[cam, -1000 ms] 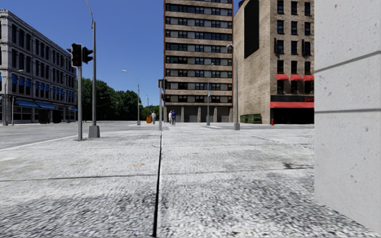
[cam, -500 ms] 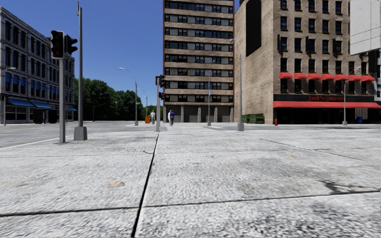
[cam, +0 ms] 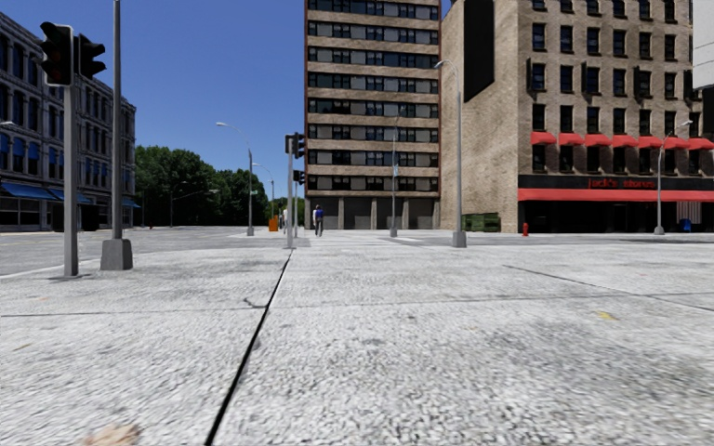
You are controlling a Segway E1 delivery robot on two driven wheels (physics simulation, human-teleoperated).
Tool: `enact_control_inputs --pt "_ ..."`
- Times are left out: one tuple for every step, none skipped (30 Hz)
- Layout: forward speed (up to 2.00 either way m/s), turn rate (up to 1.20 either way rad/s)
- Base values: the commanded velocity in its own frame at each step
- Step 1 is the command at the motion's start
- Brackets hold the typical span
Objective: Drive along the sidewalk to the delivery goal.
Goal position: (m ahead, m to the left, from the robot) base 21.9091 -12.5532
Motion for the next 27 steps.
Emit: enact_control_inputs --pt "2.00 0.00" --pt "2.00 0.00" --pt "2.00 0.00" --pt "2.00 0.00" --pt "2.00 0.00" --pt "2.00 0.00" --pt "2.00 0.00" --pt "2.00 0.00" --pt "2.00 0.00" --pt "2.00 0.00" --pt "2.00 0.00" --pt "2.00 0.00" --pt "2.00 0.00" --pt "2.00 0.00" --pt "2.00 0.00" --pt "2.00 0.00" --pt "2.00 0.00" --pt "2.00 0.00" --pt "2.00 0.00" --pt "2.00 0.00" --pt "2.00 0.00" --pt "2.00 0.00" --pt "2.00 0.00" --pt "2.00 0.00" --pt "2.00 0.00" --pt "2.00 0.00" --pt "2.00 0.00"
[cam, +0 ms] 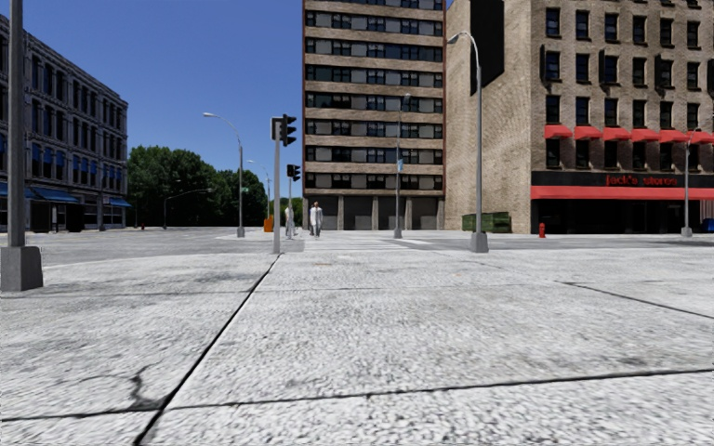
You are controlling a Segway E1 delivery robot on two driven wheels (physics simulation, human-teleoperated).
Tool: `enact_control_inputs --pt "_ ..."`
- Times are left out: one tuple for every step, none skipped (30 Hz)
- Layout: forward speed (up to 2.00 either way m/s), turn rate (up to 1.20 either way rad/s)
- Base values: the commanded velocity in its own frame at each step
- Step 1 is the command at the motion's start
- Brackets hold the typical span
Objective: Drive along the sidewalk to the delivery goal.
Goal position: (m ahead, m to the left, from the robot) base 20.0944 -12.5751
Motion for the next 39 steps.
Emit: enact_control_inputs --pt "2.00 0.00" --pt "2.00 0.00" --pt "2.00 0.00" --pt "2.00 0.00" --pt "2.00 0.00" --pt "2.00 0.00" --pt "2.00 -0.06" --pt "2.00 -0.16" --pt "2.00 -0.23" --pt "2.00 -0.23" --pt "2.00 -0.24" --pt "2.00 -0.25" --pt "2.00 -0.25" --pt "2.00 -0.25" --pt "2.00 -0.25" --pt "2.00 -0.25" --pt "2.00 -0.25" --pt "2.00 -0.26" --pt "2.00 -0.26" --pt "2.00 -0.29" --pt "2.00 -0.30" --pt "2.00 -0.31" --pt "2.00 -0.31" --pt "2.00 -0.31" --pt "2.00 -0.31" --pt "2.00 -0.31" --pt "2.00 -0.31" --pt "2.00 -0.31" --pt "2.00 -0.31" --pt "2.00 -0.31" --pt "2.00 -0.31" --pt "2.00 -0.31" --pt "2.00 -0.31" --pt "2.00 -0.31" --pt "2.00 -0.31" --pt "2.00 -0.31" --pt "2.00 -0.31" --pt "2.00 -0.31" --pt "2.00 -0.31"
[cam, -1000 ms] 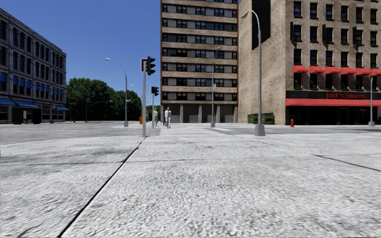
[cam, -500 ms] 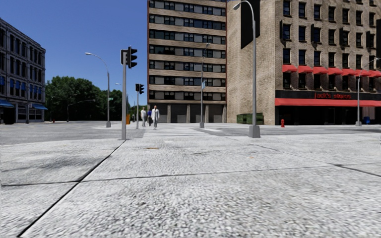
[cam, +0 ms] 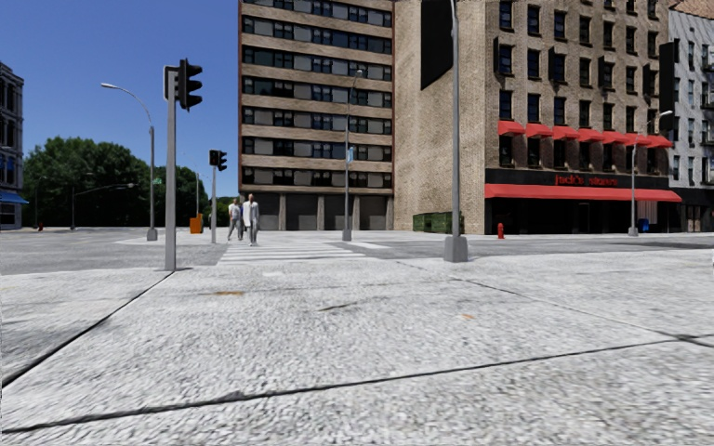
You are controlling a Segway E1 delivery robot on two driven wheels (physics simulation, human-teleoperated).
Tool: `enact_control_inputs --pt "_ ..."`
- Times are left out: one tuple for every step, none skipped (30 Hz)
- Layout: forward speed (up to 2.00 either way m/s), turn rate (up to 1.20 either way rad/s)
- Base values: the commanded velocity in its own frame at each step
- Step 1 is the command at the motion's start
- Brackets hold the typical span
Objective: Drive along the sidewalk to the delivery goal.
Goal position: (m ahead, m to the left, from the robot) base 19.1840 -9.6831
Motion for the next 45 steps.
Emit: enact_control_inputs --pt "2.00 -0.31" --pt "2.00 -0.16" --pt "2.00 0.00" --pt "2.00 0.00" --pt "2.00 0.00" --pt "2.00 0.00" --pt "2.00 0.00" --pt "2.00 0.00" --pt "2.00 0.00" --pt "2.00 0.00" --pt "2.00 0.00" --pt "2.00 0.00" --pt "2.00 0.00" --pt "2.00 0.00" --pt "2.00 0.00" --pt "2.00 0.00" --pt "2.00 0.00" --pt "2.00 0.00" --pt "2.00 0.00" --pt "2.00 0.00" --pt "2.00 0.00" --pt "2.00 0.00" --pt "2.00 0.00" --pt "2.00 0.00" --pt "2.00 0.00" --pt "2.00 0.00" --pt "2.00 0.00" --pt "2.00 0.00" --pt "2.00 0.00" --pt "2.00 0.00" --pt "2.00 0.00" --pt "2.00 0.00" --pt "2.00 0.00" --pt "2.00 0.00" --pt "2.00 0.00" --pt "2.00 0.00" --pt "2.00 0.00" --pt "2.00 0.00" --pt "2.00 0.00" --pt "2.00 0.00" --pt "2.00 0.00" --pt "2.00 0.00" --pt "2.00 0.00" --pt "2.00 0.00" --pt "2.00 0.00"
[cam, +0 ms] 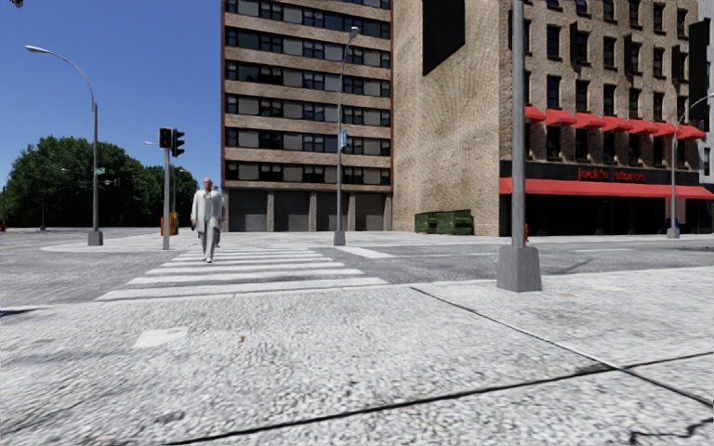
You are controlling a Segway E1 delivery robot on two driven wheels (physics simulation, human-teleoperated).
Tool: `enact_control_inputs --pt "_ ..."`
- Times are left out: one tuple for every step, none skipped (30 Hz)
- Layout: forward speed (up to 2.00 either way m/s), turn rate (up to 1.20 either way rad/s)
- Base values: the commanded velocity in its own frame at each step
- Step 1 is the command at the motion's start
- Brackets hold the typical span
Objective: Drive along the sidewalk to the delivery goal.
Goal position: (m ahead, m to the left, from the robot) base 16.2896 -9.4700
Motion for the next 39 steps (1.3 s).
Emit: enact_control_inputs --pt "2.00 0.00" --pt "2.00 0.00" --pt "2.00 0.00" --pt "2.00 0.00" --pt "2.00 0.00" --pt "2.00 0.00" --pt "2.00 0.00" --pt "2.00 0.00" --pt "2.00 0.00" --pt "2.00 0.08" --pt "2.00 0.15" --pt "2.00 0.17" --pt "2.00 0.17" --pt "2.00 0.17" --pt "2.00 0.17" --pt "2.00 0.18" --pt "2.00 0.18" --pt "2.00 0.18" --pt "2.00 0.18" --pt "2.00 0.23" --pt "2.00 0.27" --pt "2.00 0.29" --pt "2.00 0.30" --pt "2.00 0.30" --pt "2.00 0.30" --pt "2.00 0.30" --pt "2.00 0.30" --pt "2.00 0.30" --pt "2.00 0.30" --pt "2.00 0.30" --pt "2.00 0.33" --pt "2.00 0.35" --pt "2.00 0.35" --pt "2.00 0.35" --pt "2.00 0.36" --pt "2.00 0.37" --pt "2.00 0.38" --pt "2.00 0.40" --pt "2.00 0.40"
